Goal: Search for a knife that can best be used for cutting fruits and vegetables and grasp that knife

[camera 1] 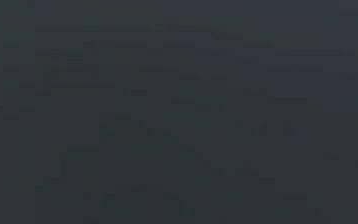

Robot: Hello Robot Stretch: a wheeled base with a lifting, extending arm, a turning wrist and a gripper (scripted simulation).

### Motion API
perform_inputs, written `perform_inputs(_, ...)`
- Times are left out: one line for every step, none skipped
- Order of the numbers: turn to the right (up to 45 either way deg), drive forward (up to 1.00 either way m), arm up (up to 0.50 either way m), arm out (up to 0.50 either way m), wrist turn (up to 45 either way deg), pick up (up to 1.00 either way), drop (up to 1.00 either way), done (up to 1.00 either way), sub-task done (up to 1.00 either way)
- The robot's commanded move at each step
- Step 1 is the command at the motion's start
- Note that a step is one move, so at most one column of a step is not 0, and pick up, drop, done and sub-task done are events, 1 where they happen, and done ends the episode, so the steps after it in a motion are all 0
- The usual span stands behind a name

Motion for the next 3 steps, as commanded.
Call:
perform_inputs(0.0,0.0,0.0,0.0,18.0,0.0,0.0,0.0,0.0)
perform_inputs(0.0,0.0,-0.16,0.0,0.0,0.0,0.0,0.0,0.0)
perform_inputs(0.0,0.0,0.0,0.0,0.0,1.0,0.0,0.0,0.0)
